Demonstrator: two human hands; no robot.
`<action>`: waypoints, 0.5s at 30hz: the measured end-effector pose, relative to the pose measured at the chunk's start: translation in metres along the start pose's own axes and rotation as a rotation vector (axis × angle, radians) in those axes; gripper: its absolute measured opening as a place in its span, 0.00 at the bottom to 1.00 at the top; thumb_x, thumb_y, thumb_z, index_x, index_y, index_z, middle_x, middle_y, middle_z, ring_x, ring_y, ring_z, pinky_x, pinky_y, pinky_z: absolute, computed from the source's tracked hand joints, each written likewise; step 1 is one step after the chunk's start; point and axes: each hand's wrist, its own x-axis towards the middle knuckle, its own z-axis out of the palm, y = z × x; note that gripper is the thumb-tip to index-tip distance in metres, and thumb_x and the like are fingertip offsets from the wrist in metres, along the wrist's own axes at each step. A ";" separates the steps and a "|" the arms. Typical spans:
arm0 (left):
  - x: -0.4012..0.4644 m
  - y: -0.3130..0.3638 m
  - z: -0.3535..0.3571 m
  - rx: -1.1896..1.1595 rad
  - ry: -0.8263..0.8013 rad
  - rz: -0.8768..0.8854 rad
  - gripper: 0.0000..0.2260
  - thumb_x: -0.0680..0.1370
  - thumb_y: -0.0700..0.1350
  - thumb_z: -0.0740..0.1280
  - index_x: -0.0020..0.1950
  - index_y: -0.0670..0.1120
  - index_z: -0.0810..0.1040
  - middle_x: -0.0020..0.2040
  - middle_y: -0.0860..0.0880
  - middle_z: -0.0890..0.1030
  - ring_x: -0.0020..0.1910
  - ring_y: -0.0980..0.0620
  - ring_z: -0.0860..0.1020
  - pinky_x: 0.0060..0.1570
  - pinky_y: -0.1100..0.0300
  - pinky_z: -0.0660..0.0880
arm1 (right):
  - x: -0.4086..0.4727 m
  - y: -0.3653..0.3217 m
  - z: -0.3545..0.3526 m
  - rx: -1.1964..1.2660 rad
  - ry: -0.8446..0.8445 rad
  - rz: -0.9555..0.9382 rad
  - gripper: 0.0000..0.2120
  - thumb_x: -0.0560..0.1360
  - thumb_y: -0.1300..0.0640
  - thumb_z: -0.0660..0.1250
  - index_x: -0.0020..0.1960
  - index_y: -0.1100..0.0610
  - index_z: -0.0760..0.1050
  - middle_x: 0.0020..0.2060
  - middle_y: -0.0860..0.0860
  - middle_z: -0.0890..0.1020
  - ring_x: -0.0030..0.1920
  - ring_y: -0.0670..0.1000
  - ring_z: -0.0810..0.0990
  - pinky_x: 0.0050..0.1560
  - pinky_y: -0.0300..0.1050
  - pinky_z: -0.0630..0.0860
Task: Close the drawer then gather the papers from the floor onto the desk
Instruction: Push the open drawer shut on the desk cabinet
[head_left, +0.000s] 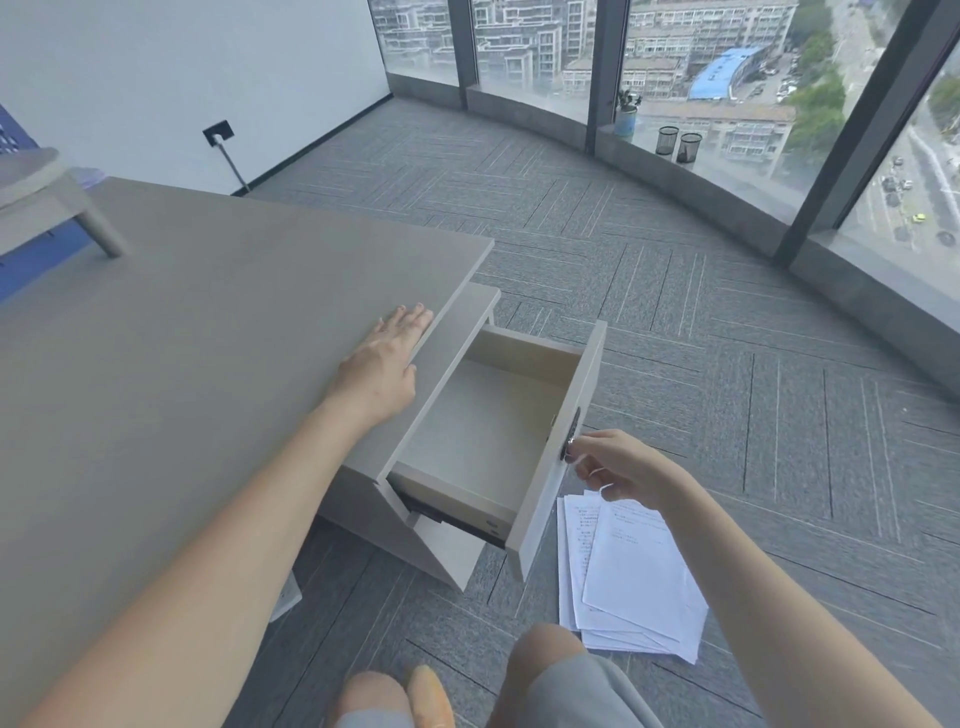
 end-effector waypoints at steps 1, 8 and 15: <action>0.000 0.001 0.000 -0.001 0.002 -0.002 0.33 0.77 0.33 0.59 0.80 0.47 0.52 0.81 0.49 0.54 0.80 0.50 0.51 0.77 0.57 0.46 | 0.003 -0.001 0.003 0.002 -0.003 -0.001 0.05 0.74 0.58 0.65 0.46 0.59 0.78 0.28 0.52 0.75 0.24 0.49 0.69 0.26 0.38 0.59; -0.003 0.003 -0.003 -0.006 0.016 -0.003 0.32 0.77 0.33 0.58 0.80 0.47 0.53 0.81 0.50 0.54 0.80 0.50 0.51 0.77 0.58 0.46 | 0.017 -0.022 0.030 0.004 -0.033 0.002 0.06 0.77 0.59 0.62 0.45 0.60 0.75 0.28 0.53 0.74 0.25 0.49 0.68 0.28 0.39 0.57; -0.003 0.005 -0.004 -0.009 0.013 0.001 0.32 0.77 0.33 0.58 0.80 0.47 0.53 0.81 0.50 0.54 0.80 0.50 0.50 0.77 0.59 0.45 | 0.037 -0.035 0.055 -0.017 -0.062 -0.022 0.12 0.79 0.56 0.60 0.41 0.60 0.76 0.27 0.53 0.73 0.24 0.50 0.68 0.26 0.38 0.58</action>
